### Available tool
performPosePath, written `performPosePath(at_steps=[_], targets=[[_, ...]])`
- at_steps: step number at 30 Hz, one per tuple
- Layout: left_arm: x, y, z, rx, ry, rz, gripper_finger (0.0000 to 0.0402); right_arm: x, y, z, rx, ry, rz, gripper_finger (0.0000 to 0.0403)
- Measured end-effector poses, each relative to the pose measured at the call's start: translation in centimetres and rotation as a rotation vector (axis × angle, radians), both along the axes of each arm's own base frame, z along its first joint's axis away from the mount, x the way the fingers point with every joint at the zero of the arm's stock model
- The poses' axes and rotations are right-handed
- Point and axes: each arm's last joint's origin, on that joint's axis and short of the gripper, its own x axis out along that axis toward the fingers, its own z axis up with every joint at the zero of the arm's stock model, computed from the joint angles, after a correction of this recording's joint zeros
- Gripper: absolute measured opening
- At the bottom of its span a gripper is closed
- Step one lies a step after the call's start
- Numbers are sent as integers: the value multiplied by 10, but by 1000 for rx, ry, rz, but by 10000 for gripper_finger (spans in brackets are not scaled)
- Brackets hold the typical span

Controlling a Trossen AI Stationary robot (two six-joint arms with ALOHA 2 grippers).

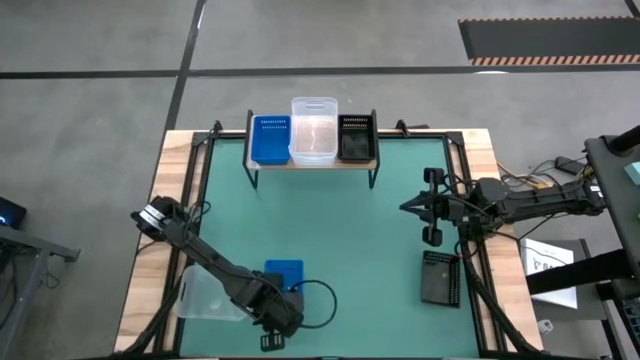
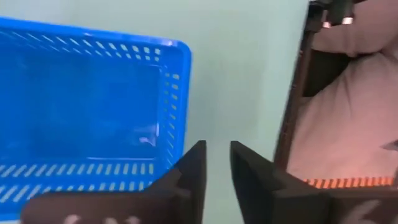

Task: Stack baskets on shelf by color
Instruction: Stack the blue bin on the blue bins on the shelf

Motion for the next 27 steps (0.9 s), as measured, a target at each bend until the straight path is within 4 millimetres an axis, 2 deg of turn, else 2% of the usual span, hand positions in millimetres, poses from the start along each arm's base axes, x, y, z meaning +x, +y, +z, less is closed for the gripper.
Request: performPosePath(at_steps=[7, 11, 22, 27], targets=[[3, 3, -2, 126, -90, 5, 154, 0, 0, -1, 6, 7, 1, 9], [6, 4, -3, 169, -132, 27, 188, 0, 0, -1, 5, 7, 1, 9], [17, -3, -38, 233, -78, 15, 194, 0, 0, -1, 8, 10, 2, 9], [18, -4, -43, 244, -73, -10, 177, 0, 0, -1, 8, 10, 2, 9]])
